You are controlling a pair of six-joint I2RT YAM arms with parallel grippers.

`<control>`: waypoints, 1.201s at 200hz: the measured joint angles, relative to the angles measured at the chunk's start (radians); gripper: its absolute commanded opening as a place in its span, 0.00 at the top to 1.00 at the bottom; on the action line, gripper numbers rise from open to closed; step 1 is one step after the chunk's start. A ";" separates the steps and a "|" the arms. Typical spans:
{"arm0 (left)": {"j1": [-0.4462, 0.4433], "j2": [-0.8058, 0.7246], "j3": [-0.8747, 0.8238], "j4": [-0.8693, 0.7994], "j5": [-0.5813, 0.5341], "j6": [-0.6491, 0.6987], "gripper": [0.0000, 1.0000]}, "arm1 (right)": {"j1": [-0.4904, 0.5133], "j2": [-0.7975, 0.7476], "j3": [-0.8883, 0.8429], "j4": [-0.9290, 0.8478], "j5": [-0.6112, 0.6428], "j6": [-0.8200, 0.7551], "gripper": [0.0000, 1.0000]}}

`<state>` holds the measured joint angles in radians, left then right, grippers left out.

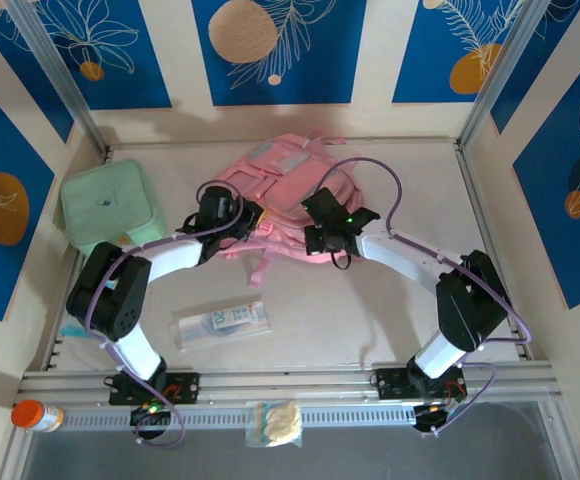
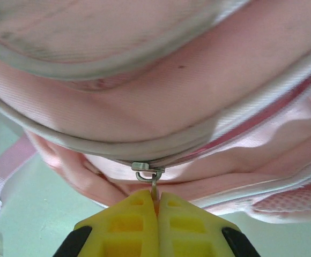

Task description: Pack the student bag

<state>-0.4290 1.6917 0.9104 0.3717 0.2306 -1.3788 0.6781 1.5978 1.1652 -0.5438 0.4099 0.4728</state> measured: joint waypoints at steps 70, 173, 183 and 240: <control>0.022 0.020 0.000 -0.006 0.031 0.008 1.00 | 0.013 0.120 0.040 0.007 -0.019 0.019 0.82; 0.024 0.042 0.053 -0.077 0.042 0.069 1.00 | 0.040 0.114 0.032 0.023 -0.009 -0.023 1.00; 0.027 0.057 0.080 -0.099 0.052 0.082 1.00 | 0.064 0.093 0.035 0.014 0.006 -0.007 1.00; 0.092 0.270 0.389 -0.209 0.201 0.186 0.93 | 0.185 0.219 0.312 -0.058 0.011 0.201 1.00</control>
<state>-0.3367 1.9621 1.2991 0.1623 0.4320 -1.1927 0.8627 1.8164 1.4776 -0.6018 0.4213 0.6735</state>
